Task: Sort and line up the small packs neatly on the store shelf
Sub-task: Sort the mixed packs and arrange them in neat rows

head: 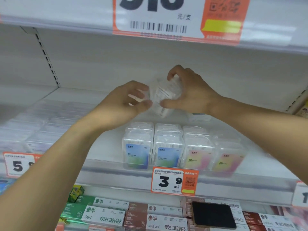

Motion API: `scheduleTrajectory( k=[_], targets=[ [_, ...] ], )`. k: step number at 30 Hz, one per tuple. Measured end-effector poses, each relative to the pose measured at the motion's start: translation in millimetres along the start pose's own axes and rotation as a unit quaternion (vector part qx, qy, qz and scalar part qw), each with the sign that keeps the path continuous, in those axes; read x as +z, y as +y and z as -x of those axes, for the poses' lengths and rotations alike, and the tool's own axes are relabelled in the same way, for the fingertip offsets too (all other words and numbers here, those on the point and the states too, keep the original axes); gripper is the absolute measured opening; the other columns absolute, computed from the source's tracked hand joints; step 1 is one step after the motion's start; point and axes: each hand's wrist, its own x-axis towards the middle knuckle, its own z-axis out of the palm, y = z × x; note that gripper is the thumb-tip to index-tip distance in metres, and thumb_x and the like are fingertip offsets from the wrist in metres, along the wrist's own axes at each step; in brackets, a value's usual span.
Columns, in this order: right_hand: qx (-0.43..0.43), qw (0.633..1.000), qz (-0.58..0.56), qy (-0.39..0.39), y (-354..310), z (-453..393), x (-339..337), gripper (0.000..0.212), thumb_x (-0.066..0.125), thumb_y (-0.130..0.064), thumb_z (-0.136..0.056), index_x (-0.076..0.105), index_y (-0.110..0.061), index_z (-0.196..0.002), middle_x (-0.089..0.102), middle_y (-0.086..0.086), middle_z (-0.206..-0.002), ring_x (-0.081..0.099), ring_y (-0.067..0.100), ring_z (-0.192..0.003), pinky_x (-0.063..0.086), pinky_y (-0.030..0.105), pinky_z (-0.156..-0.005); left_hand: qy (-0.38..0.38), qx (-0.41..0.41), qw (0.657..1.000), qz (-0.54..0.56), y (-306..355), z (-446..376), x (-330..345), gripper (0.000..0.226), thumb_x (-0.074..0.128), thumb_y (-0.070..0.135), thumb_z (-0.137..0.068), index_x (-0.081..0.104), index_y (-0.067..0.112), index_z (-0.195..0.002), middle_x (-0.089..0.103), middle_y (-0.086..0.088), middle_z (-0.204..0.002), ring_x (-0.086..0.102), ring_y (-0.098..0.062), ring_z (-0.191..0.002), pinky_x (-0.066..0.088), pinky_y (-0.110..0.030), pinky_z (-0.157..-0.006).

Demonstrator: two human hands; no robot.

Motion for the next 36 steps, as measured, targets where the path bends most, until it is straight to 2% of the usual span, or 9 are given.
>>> scheduleTrajectory(
  k=[4,7,10,12,15,21,26,30,36],
  targets=[
    [0.129,0.974,-0.185,-0.026,-38,0,-6,0.068,0.082,-0.058,-0.063,0.048,-0.025,-0.111,0.063,-0.003,-0.101,0.073,0.020,-0.072,0.062,0.040,-0.058,0.018,0.047,0.998,-0.028,8,-4,5,0.071,0.083,0.039,-0.068,0.044,0.034,-0.127,0.056,0.017,-0.107,0.058,0.007,-0.090,0.049,-0.010,-0.070],
    [0.151,0.928,-0.328,-0.091,-44,1,-10,0.067,0.082,-0.053,-0.068,0.053,-0.016,-0.115,0.071,0.001,-0.103,0.074,0.016,-0.083,0.063,0.036,-0.066,0.077,0.078,0.992,-0.067,10,-7,1,0.065,0.082,0.040,-0.069,0.050,0.029,-0.125,0.061,0.012,-0.104,0.060,0.003,-0.086,0.046,-0.003,-0.064],
    [0.140,0.899,-0.395,-0.125,-37,4,-17,0.056,0.083,-0.036,-0.069,0.060,-0.011,-0.113,0.073,0.005,-0.104,0.075,0.016,-0.089,0.060,0.030,-0.072,0.019,0.030,0.997,0.073,6,-6,-6,0.046,0.070,0.038,-0.082,0.057,0.019,-0.122,0.069,0.001,-0.106,0.070,-0.014,-0.088,0.060,-0.027,-0.071],
    [0.153,0.894,-0.399,-0.136,-26,3,-17,0.052,0.084,-0.023,-0.072,0.062,-0.011,-0.118,0.072,0.009,-0.110,0.074,0.019,-0.092,0.061,0.033,-0.075,0.008,-0.013,0.985,0.170,-2,-8,-12,0.037,0.060,0.032,-0.092,0.058,0.009,-0.120,0.070,-0.011,-0.110,0.071,-0.026,-0.094,0.060,-0.041,-0.075],
    [0.173,0.881,-0.418,-0.141,-10,3,-19,0.045,0.077,-0.005,-0.081,0.062,-0.018,-0.122,0.066,0.008,-0.121,0.073,0.023,-0.098,0.061,0.035,-0.076,0.044,-0.087,0.959,0.265,-17,-12,-22,0.040,0.042,0.030,-0.100,0.056,0.001,-0.123,0.067,-0.025,-0.112,0.069,-0.041,-0.093,0.059,-0.043,-0.074],
    [0.179,0.872,-0.431,-0.148,5,1,-25,0.060,0.071,0.010,-0.080,0.058,-0.024,-0.128,0.068,0.008,-0.118,0.073,0.022,-0.098,0.061,0.038,-0.081,0.110,-0.154,0.949,0.252,-29,-13,-24,0.034,0.048,0.038,-0.097,0.064,0.008,-0.092,0.066,-0.017,-0.094,0.064,-0.031,-0.082,0.055,-0.041,-0.071],
    [0.199,0.914,-0.334,-0.117,8,-3,-24,0.047,0.079,-0.002,-0.076,0.063,-0.018,-0.118,0.073,0.007,-0.107,0.072,0.022,-0.098,0.059,0.034,-0.086,0.071,-0.128,0.961,0.235,-38,-12,-19,0.038,0.063,0.030,-0.089,0.062,-0.004,-0.107,0.068,-0.017,-0.103,0.067,-0.024,-0.085,0.061,-0.038,-0.071],
    [0.207,0.932,-0.255,-0.151,15,-4,-23,0.035,0.080,-0.016,-0.078,0.066,-0.019,-0.111,0.075,0.006,-0.104,0.068,0.016,-0.086,0.057,0.025,-0.074,0.048,-0.145,0.974,0.169,-46,-15,-12,0.022,0.073,0.016,-0.081,0.062,0.009,-0.099,0.071,-0.010,-0.104,0.069,-0.028,-0.094,0.055,-0.046,-0.084],
    [0.168,0.943,-0.243,-0.154,19,-4,-20,0.036,0.077,-0.005,-0.078,0.066,-0.022,-0.108,0.069,0.006,-0.113,0.068,0.021,-0.101,0.059,0.030,-0.079,0.108,-0.093,0.975,0.169,-29,-20,-8,0.035,0.075,0.016,-0.081,0.059,0.005,-0.111,0.073,-0.005,-0.102,0.070,-0.025,-0.096,0.054,-0.047,-0.091]
  ],
)
